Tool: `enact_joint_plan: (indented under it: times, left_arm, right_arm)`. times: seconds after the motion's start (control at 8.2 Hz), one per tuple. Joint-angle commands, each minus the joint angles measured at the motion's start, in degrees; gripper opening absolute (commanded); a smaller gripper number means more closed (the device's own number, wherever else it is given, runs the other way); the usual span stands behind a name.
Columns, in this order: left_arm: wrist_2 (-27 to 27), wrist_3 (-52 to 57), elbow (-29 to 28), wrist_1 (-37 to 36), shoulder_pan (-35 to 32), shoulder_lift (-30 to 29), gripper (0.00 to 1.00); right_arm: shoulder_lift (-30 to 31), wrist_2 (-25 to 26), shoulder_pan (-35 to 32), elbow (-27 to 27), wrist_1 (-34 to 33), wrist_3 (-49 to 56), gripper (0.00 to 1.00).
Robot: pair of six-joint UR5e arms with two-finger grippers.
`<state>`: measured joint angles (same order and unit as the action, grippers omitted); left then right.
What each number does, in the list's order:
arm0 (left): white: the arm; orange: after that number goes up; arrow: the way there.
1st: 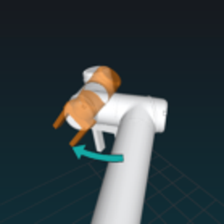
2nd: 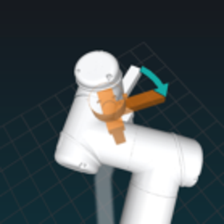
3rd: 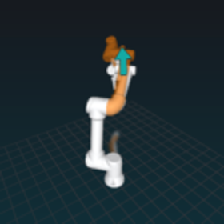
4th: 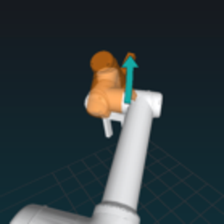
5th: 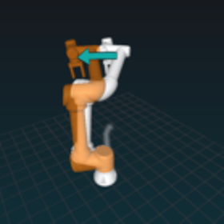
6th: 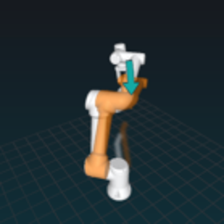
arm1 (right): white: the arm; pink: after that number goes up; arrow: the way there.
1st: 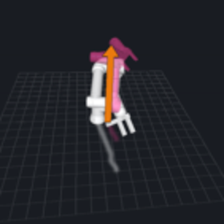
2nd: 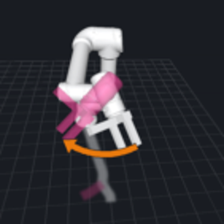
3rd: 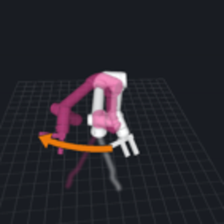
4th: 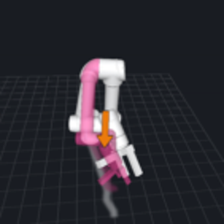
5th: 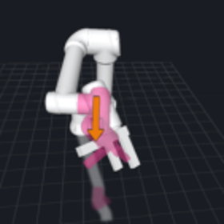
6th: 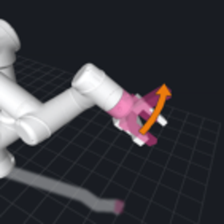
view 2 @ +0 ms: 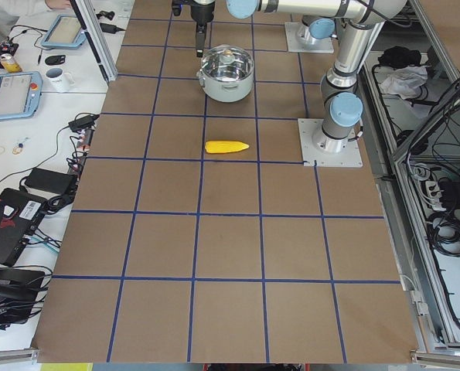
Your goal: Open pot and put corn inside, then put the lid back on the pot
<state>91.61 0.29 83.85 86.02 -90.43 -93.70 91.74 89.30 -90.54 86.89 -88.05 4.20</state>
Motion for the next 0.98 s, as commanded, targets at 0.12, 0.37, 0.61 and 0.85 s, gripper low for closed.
enact_joint_plan:
  times: [0.12, 0.37, 0.61, 0.85]
  left_arm:
    - [0.0, 13.8, 1.0, -0.9, 8.2, -1.0, 1.00]
    - [0.8, 21.4, 2.3, -0.9, 13.9, -2.4, 1.00]
    - [0.5, 22.6, 8.6, -3.2, 21.6, -3.7, 1.00]
    - [-0.1, 19.9, 14.6, -7.6, 23.3, -6.4, 1.00]
  right_arm:
    - [-1.2, -0.5, -1.5, 0.8, -0.5, -9.3, 1.00]
    - [-2.3, -0.5, -7.4, 0.9, -4.6, -14.5, 1.00]
    - [-7.1, 1.2, -16.3, 0.3, -7.0, -22.7, 1.00]
    - [-11.7, 1.8, -23.7, 0.3, -13.6, -28.9, 1.00]
